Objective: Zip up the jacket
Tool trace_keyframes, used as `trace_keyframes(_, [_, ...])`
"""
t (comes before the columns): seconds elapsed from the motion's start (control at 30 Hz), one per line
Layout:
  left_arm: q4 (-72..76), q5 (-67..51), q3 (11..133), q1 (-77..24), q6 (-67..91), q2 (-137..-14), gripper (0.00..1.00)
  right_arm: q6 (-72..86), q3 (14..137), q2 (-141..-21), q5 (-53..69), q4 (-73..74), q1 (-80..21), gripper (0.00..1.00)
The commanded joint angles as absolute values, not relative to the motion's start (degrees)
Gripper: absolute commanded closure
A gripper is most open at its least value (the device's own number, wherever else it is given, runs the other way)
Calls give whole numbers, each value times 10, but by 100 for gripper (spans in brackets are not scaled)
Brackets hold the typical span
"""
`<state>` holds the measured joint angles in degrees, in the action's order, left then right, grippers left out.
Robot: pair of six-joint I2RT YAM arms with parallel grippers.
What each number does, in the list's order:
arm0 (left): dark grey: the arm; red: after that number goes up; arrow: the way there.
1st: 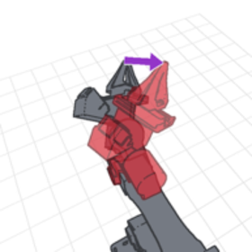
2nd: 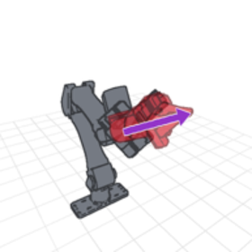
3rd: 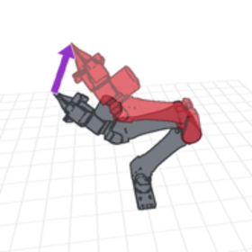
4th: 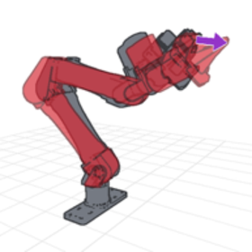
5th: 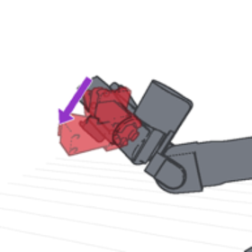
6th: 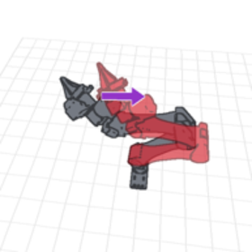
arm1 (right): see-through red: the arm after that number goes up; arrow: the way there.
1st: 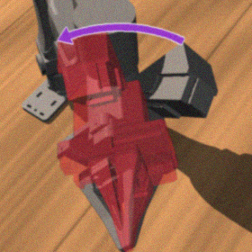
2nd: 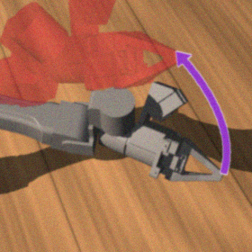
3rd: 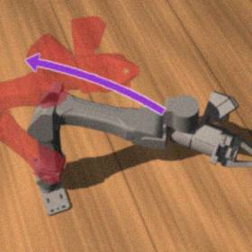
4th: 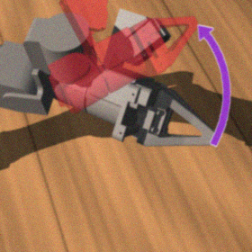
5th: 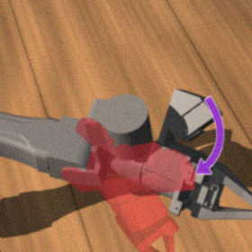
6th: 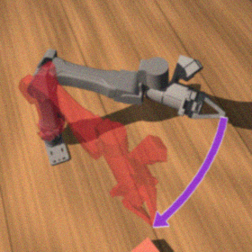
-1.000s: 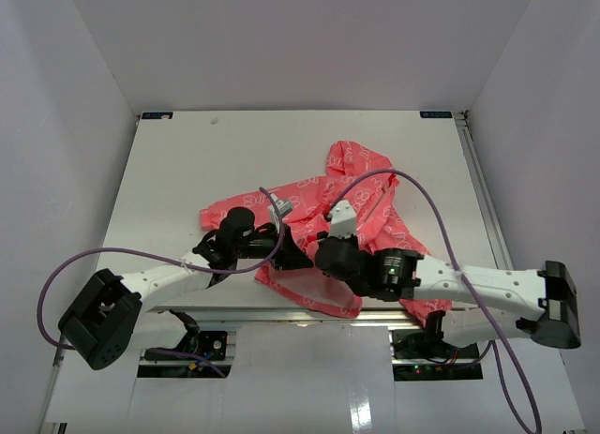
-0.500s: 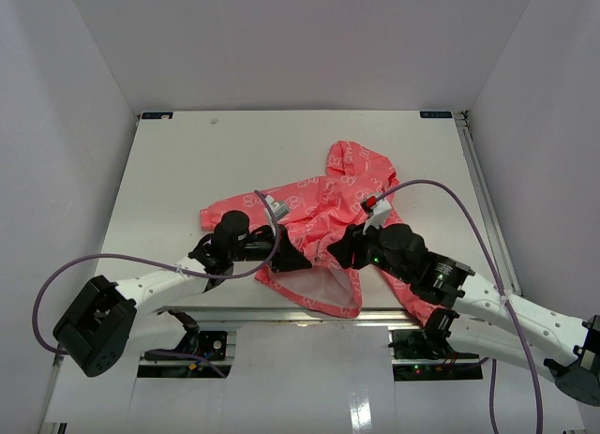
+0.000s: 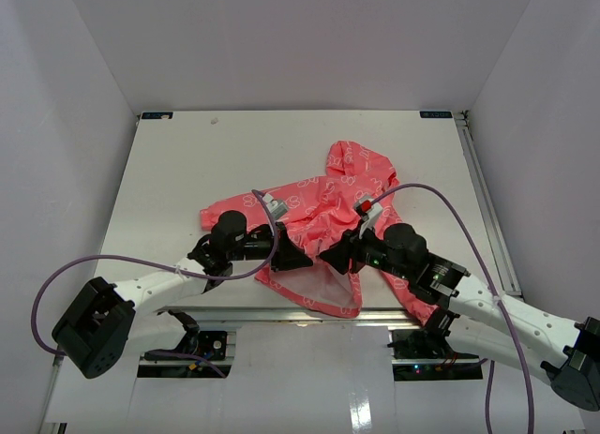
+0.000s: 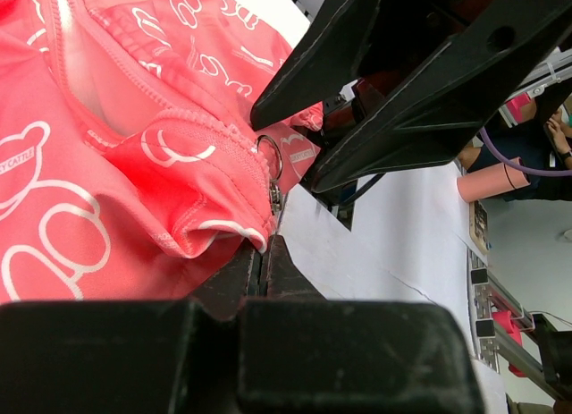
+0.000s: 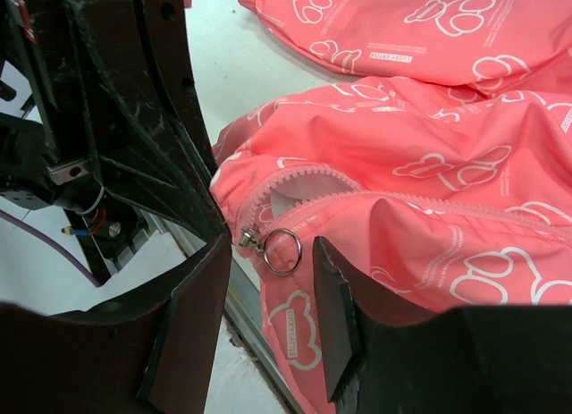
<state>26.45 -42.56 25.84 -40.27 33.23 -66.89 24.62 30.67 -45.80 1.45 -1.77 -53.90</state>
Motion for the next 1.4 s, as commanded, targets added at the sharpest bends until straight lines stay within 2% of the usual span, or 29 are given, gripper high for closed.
trace_keyframes(0.0, [290, -437, 252, -402, 325, -656, 100, 240, 300, -459, 37, -56, -532, 52])
trace_keyframes(0.43, [288, -429, 250, -402, 323, -649, 100, 257, 285, -467, 61, -77, -531, 54])
trace_keyframes(0.73, [287, -427, 250, -402, 321, -649, 100, 262, 276, -466, 57, -81, -531, 61])
trace_keyframes(0.97, [282, -422, 251, -402, 322, -649, 100, 257, 263, -458, 45, -68, -532, 60])
trace_keyframes(1.23, [266, -409, 267, -401, 344, -670, 100, 205, 295, -405, -58, 23, -546, 57])
trace_keyframes(1.37, [260, -409, 278, -399, 351, -686, 100, 141, 350, -418, -120, 80, -592, 53])
